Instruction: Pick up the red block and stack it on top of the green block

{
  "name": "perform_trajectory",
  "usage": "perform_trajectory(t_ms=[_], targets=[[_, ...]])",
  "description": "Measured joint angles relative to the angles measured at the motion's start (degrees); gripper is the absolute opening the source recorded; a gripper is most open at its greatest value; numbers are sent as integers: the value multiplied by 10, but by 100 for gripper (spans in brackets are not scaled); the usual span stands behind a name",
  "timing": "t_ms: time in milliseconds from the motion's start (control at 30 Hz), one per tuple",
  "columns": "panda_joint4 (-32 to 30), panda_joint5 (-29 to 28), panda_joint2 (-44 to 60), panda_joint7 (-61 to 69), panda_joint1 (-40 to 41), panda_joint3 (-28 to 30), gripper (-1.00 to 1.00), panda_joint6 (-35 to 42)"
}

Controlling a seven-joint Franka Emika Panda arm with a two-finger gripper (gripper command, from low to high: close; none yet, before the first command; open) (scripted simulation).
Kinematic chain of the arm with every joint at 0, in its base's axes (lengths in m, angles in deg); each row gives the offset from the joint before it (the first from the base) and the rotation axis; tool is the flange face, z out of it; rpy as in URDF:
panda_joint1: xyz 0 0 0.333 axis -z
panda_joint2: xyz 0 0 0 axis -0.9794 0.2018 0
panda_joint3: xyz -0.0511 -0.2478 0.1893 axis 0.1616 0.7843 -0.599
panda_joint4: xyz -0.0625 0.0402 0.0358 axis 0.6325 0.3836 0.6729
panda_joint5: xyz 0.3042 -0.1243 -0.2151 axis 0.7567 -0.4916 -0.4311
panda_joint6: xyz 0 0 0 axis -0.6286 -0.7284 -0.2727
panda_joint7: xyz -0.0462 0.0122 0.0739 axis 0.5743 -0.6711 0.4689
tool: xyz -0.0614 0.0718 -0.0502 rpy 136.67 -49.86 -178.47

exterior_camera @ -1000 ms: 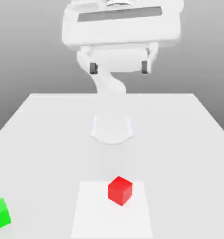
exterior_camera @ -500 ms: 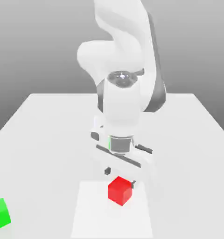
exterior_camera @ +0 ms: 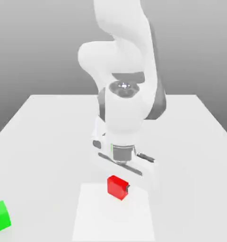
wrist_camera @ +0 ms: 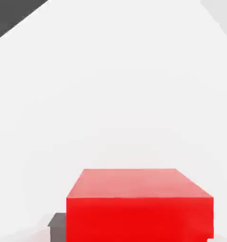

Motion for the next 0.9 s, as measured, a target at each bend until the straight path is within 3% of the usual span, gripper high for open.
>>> perform_trajectory(t_ms=[133, 233, 567, 700, 733, 900], targets=[[42, 32, -6, 64, -19, 33, -100, 49], [98, 46, 22, 122, 63, 72, -100, 79], [287, 49, 117, 289, 195, 163, -100, 173], [307, 65, 189, 314, 216, 160, -100, 121], [308, 69, 203, 317, 218, 157, 100, 109], [308, 69, 203, 317, 218, 157, 100, 109]])
